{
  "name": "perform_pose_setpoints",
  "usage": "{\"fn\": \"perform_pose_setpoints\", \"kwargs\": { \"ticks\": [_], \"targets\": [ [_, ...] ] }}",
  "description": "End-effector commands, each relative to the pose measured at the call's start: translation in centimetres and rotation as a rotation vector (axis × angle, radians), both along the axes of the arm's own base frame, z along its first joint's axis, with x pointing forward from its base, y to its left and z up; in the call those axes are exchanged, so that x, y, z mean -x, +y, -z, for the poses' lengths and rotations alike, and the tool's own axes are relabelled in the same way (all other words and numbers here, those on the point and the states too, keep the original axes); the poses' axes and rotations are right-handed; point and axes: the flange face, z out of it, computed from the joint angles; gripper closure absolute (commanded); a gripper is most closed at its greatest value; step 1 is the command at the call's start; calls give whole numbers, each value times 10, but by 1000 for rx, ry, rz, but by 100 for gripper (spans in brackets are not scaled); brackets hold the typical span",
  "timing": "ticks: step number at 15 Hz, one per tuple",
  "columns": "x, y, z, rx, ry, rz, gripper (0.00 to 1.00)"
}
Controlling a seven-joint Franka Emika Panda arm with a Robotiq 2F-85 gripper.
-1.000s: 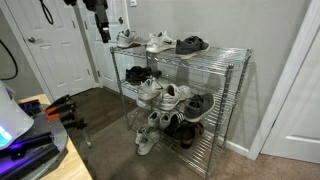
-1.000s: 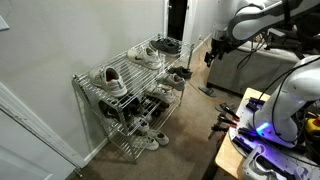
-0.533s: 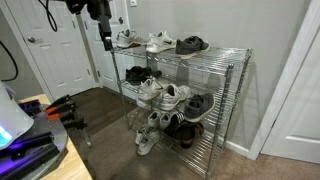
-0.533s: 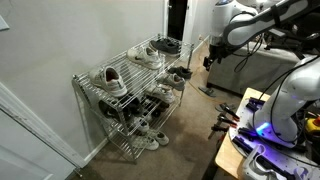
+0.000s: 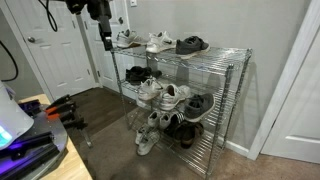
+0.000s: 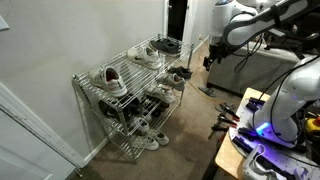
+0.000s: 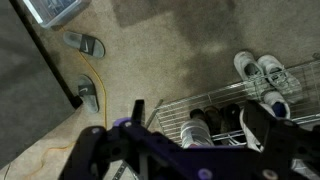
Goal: Pick up one shoe on the second shelf and place it on the top shelf
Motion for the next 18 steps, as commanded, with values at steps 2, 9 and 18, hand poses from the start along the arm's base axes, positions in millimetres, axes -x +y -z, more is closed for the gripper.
{"fn": "perform_pose_setpoints", "kwargs": {
  "ticks": [2,9,18],
  "targets": [
    [0,0,0,0,1,0,0],
    [-3,1,6,-23,-35,-2,0],
    [-23,-20,78,-74,-163,155,0]
  ]
}}
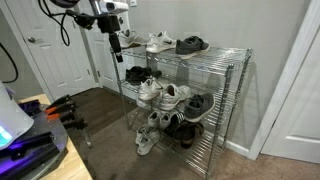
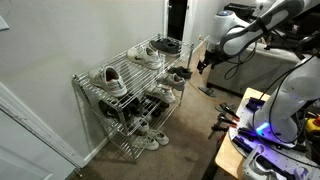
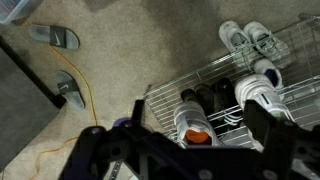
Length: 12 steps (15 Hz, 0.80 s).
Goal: Pick up one shoe on the second shelf and place it on the top shelf
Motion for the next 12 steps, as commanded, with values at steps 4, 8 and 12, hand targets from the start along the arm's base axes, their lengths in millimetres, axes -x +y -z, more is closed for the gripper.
{"fn": "perform_pose_setpoints", "kwargs": {
  "ticks": [4,8,12],
  "targets": [
    [-25,4,62,-1,7,85,0],
    [-43,18,87,13,-10,56,0],
    [-70,12,121,30,6,86,0]
  ]
}}
